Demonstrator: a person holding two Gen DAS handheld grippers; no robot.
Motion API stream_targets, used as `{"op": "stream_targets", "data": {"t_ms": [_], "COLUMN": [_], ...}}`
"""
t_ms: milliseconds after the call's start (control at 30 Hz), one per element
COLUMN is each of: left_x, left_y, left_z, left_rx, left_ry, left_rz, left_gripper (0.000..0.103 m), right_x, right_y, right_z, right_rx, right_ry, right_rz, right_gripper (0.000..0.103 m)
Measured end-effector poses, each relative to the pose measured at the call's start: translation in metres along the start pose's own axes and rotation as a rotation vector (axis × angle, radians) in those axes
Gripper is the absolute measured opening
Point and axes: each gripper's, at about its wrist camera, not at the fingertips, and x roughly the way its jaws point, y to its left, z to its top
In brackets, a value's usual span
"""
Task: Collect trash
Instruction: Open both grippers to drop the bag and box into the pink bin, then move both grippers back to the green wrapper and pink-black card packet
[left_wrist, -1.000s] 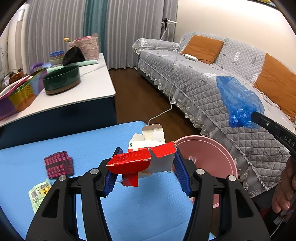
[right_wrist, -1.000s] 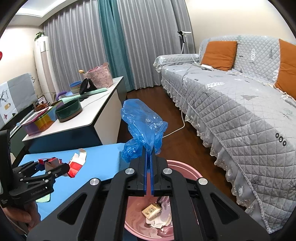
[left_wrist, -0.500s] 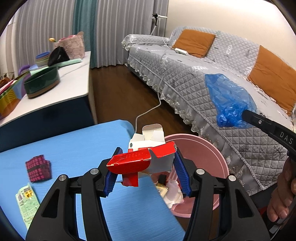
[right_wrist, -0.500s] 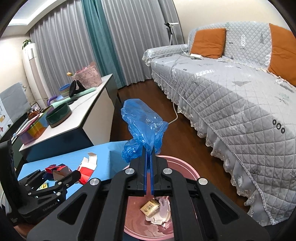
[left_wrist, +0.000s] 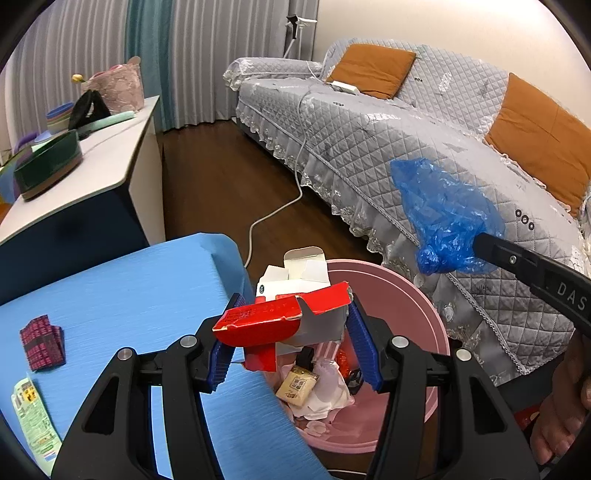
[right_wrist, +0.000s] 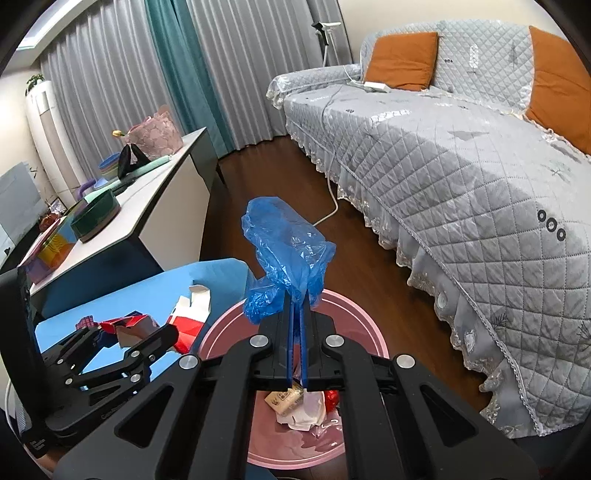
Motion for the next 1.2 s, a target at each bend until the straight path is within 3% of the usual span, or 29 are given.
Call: {"op": "stream_targets", "data": {"t_ms": [167,200,300,733,1200], "left_x": [0.007,0.008,0.008,-0.013,-0.104], "left_y": [-0.004,-0.004,-0.005,0.009,0.079], "left_z": [0.004,0.004,0.002,-0.002,-0.03], "left_rx": [0.009,0.011,0.016,0.006,-0.03], "left_ry": [0.019,0.024,0.024,0.006,-0.056], "left_rz": [-0.016,-0.018,-0.012,0.001,0.089], "left_gripper": [0.056,0.059,0.061,0.061,0.061], "right_x": [0.005,0.006,0.005,0.002,-0.02], "right_y": [0.002,0.002,-0.004,0.001,0.068], "right_z": [-0.002,-0.002,-0.002,-0.002,-0.012], "right_rx": [-0.012,-0.011,0.022,0.026,-0.078], "right_ry": [0.02,0.02,0.01,-0.008,-0.066], "right_rz": [-0.016,-0.023,-0.038,-0.038,0.015], "right_gripper": [0.007,0.014,0.046,0.046,0.046]}}
